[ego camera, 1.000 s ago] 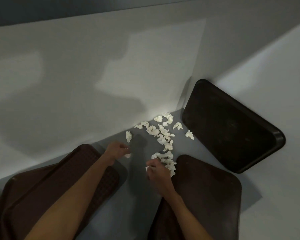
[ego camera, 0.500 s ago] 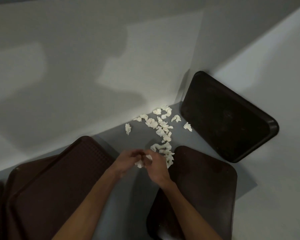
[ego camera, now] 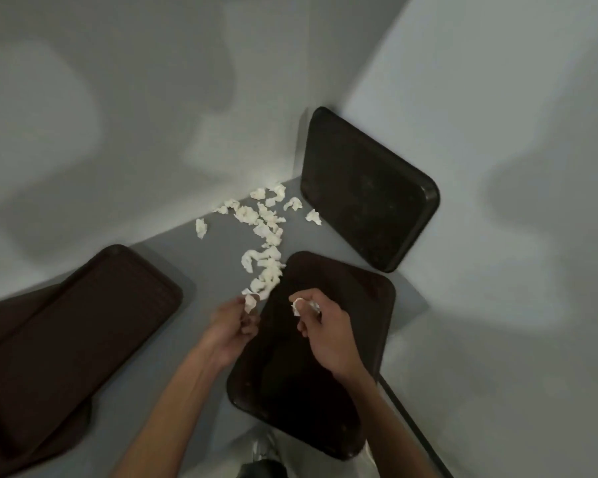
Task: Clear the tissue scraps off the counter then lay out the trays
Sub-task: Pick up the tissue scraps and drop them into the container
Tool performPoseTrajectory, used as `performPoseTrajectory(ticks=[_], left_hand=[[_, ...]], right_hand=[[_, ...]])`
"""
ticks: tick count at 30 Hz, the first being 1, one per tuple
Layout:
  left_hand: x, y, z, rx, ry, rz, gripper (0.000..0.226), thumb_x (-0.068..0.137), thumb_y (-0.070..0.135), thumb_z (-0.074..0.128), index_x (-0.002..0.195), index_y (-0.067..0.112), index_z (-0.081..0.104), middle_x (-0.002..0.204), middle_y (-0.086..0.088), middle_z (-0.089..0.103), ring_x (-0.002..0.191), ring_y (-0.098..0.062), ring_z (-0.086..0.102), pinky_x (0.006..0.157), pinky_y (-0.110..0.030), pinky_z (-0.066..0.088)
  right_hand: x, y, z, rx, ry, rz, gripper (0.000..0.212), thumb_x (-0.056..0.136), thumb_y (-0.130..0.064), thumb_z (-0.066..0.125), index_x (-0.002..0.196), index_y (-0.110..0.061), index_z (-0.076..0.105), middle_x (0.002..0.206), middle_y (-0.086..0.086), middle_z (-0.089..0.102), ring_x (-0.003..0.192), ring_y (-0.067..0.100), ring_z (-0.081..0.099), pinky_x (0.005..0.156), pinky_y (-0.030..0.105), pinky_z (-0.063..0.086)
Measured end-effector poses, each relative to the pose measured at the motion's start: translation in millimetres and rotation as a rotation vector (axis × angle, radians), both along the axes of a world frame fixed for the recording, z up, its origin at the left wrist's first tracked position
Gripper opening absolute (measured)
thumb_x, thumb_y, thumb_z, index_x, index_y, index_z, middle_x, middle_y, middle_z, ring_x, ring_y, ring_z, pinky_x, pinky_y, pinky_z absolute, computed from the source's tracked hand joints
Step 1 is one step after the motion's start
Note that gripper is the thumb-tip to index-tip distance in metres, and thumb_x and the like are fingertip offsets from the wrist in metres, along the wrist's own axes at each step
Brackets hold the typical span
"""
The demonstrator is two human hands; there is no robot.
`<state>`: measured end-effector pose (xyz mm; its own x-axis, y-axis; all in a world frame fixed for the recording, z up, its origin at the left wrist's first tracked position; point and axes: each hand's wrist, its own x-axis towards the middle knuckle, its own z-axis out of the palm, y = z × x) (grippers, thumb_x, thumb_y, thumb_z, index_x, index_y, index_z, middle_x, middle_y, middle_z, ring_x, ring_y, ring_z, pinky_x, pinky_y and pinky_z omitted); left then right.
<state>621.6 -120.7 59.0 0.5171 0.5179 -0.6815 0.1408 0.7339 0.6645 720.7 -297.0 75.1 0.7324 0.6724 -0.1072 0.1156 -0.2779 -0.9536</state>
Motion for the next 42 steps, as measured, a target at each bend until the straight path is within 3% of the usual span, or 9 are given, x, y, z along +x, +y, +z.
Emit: performPoseTrajectory(ticks=[6,8,13,17,21,27,33,38,42], left_hand=[[14,-115,7,0.029,-0.07,0.125,0.022,0.11,0.022,0.046,0.101,0.008,0.059,0.074,-0.001,0.037,0.053,-0.009,0.029,0.044,-0.021,0.027],[17,-156,11,0.022,-0.133,0.085,0.021,0.104,0.029,0.058,0.098,0.009,0.058,0.072,0.0,0.038,0.055,-0.009,0.03,0.047,-0.021,0.027],[25,-260,18,0.097,-0.186,-0.102,0.036,0.102,0.018,0.063,0.074,0.022,0.04,0.07,0.001,0.026,0.059,-0.008,0.027,0.052,-0.022,0.025],[30,-323,0,0.123,-0.182,-0.183,0.023,0.106,0.016,0.055,0.085,0.015,0.043,0.075,-0.003,0.047,0.063,-0.01,0.045,0.054,-0.019,0.038],[32,-369,-37,0.192,-0.105,-0.294,0.016,0.107,0.024,0.052,0.109,0.009,0.048,0.077,-0.007,0.059,0.058,-0.015,0.054,0.052,-0.021,0.04],[32,-407,-132,0.268,0.09,-0.535,0.047,0.106,0.052,0.041,0.083,0.014,0.051,0.057,-0.001,0.035,0.042,-0.011,0.029,0.04,-0.021,0.024],[48,-424,-284,0.236,0.399,-0.621,0.019,0.102,0.029,0.036,0.09,0.019,0.048,0.07,0.003,0.046,0.059,-0.011,0.041,0.055,-0.027,0.034],[45,-432,-385,0.235,0.392,-0.674,0.028,0.104,0.013,0.043,0.079,0.016,0.054,0.071,-0.002,0.05,0.063,-0.013,0.045,0.064,-0.03,0.036],[29,-425,-468,0.23,0.48,-0.677,0.016,0.103,0.006,0.044,0.111,0.015,0.055,0.091,-0.007,0.06,0.072,-0.013,0.057,0.066,-0.025,0.049]], right_hand=[[25,-123,-25,-0.131,-0.055,-0.03,0.013,0.106,-0.035,0.057,0.105,-0.038,0.069,0.089,-0.01,0.07,0.083,0.006,0.069,0.079,0.028,0.058],[33,-166,-29,-0.145,-0.059,-0.028,0.004,0.101,-0.034,0.066,0.101,-0.034,0.07,0.09,-0.012,0.072,0.086,0.001,0.068,0.076,0.016,0.052],[40,-261,-49,-0.227,-0.039,-0.054,0.014,0.098,-0.018,0.064,0.096,-0.031,0.066,0.092,-0.011,0.07,0.078,-0.003,0.064,0.063,0.011,0.044],[40,-315,-78,-0.262,0.035,-0.06,0.02,0.099,-0.013,0.057,0.098,-0.031,0.066,0.08,-0.001,0.071,0.063,0.015,0.063,0.057,0.032,0.047],[37,-350,-123,-0.305,0.121,-0.029,0.023,0.1,-0.007,0.052,0.106,-0.029,0.057,0.084,-0.001,0.07,0.066,0.005,0.064,0.061,0.023,0.048],[21,-374,-226,-0.345,0.28,-0.178,0.029,0.087,-0.025,0.043,0.109,-0.036,0.029,0.089,0.016,0.067,0.08,0.033,0.067,0.072,0.045,0.052],[14,-388,-357,-0.403,0.308,-0.163,0.028,0.09,-0.027,0.048,0.103,-0.031,0.024,0.107,0.013,0.063,0.095,0.032,0.068,0.088,0.056,0.056],[12,-398,-472,-0.504,0.178,-0.158,0.021,0.092,-0.006,0.066,0.106,-0.013,0.051,0.088,-0.006,0.06,0.086,0.027,0.064,0.071,0.028,0.04],[4,-399,-566,-0.527,0.153,-0.154,0.024,0.092,-0.008,0.068,0.114,-0.013,0.057,0.103,0.004,0.07,0.099,0.033,0.07,0.082,0.029,0.046]])
